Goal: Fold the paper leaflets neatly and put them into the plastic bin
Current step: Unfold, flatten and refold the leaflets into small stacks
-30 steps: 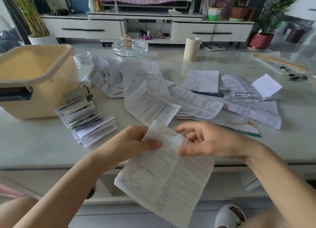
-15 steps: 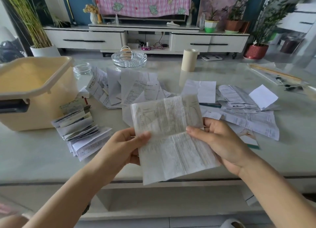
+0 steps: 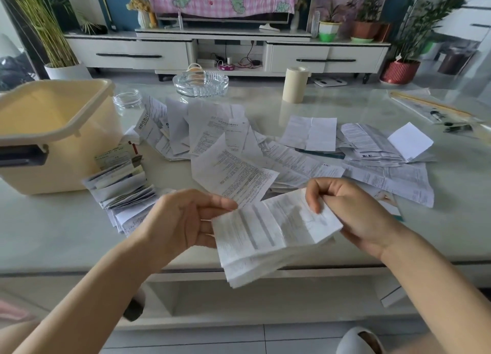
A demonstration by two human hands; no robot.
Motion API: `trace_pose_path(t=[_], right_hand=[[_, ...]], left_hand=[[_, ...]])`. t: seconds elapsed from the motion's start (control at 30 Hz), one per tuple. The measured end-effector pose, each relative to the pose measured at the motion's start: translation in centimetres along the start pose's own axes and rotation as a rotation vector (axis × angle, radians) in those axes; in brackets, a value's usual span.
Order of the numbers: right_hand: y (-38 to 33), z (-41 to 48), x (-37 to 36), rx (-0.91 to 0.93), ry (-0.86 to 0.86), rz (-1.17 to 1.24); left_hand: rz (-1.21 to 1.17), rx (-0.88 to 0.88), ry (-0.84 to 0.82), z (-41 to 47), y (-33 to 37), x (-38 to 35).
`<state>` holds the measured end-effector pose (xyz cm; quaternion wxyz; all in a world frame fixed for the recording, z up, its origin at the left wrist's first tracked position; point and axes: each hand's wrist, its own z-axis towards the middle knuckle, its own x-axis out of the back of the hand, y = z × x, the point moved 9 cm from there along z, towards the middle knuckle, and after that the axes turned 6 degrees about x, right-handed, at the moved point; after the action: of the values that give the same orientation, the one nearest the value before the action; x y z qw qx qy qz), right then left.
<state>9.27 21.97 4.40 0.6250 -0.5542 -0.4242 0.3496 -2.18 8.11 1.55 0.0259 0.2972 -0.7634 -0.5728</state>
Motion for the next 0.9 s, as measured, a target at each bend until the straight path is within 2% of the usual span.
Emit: trace_pose_path(t=[0.13,0.23,0.3,0.37,0.4,0.43,0.5,0.57,0.77,0.9], right_hand=[[-0.5,-0.3,-2.1,0.033,-0.095,-0.155],[-0.3,-0.4,-2.6,0.026,-0.093,-0.14],[0.0,0.1,-1.1,0.016,0.086,0.027],[0.8,0.1,0.3,-0.035,0.276,0.33],[1.0,0.2,-0.1,-0.056,0.276,0.454],[1.1,0.2,-1.1,-0.081,0.204,0.496],[1.4,-0.3,-3.9,-0.116,0.012,0.379],[1.8,-0.9,-6.1,-0.134,-0.046,0.269],[2.1,-0.6,-4.8,-0.116,0.188,0.169],[0.4,-0.5,-4.1,0.004,0.221,0.01]], left_hand=[[0.402,0.121,-0.103,-0.3,-2.8,-2.1],[0.561,0.094,-0.073,-0.6,-3.0,-3.3],[0.565,0.025,-0.008,-0.6,-2.1,-3.3],[0.522,-0.076,0.133,-0.4,-1.0,-2.1],[0.497,-0.143,0.217,-0.4,-0.5,-1.4],[0.476,-0.21,0.302,-0.7,0.0,-0.7],[0.444,-0.306,0.438,-1.3,0.6,-0.1],[0.404,-0.328,0.477,-1.5,0.6,-0.2],[0.418,-0.371,0.391,-1.1,0.8,-1.5],[0.317,-0.35,0.349,-0.8,0.4,-2.0]])
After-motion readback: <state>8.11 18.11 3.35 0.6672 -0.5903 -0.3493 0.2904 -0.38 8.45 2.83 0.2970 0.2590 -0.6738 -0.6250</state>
